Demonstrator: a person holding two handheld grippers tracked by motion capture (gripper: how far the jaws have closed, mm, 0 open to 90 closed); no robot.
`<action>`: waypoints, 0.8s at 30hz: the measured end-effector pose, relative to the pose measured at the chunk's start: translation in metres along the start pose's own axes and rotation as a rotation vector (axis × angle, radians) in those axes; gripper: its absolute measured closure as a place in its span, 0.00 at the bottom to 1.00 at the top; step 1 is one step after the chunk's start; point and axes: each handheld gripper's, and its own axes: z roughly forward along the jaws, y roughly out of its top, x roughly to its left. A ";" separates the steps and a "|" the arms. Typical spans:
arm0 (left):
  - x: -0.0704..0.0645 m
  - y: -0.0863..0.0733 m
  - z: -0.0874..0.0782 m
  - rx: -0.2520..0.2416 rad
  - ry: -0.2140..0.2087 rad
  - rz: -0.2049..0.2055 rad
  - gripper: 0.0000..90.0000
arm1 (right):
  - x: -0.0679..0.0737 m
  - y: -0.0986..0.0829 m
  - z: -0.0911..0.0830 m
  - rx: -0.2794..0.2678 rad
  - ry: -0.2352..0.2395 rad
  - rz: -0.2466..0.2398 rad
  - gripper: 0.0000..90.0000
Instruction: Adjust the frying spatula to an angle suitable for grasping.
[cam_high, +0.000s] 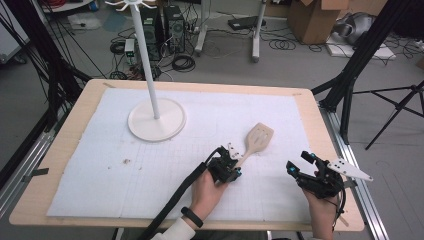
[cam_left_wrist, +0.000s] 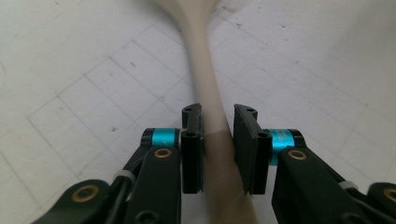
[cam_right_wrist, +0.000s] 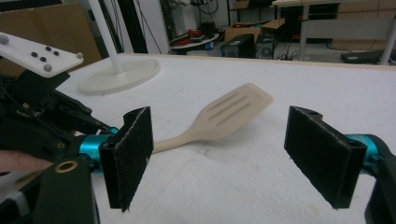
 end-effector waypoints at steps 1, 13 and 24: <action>0.002 -0.001 -0.001 -0.001 -0.008 0.013 0.83 | 0.000 0.000 0.000 0.003 0.002 0.005 0.25; 0.030 -0.015 -0.038 -0.042 -0.097 0.138 0.84 | 0.002 0.000 0.000 -0.001 0.001 0.002 0.25; 0.064 -0.040 -0.075 -0.092 -0.258 0.298 0.84 | 0.002 0.001 0.000 -0.009 0.000 -0.002 0.25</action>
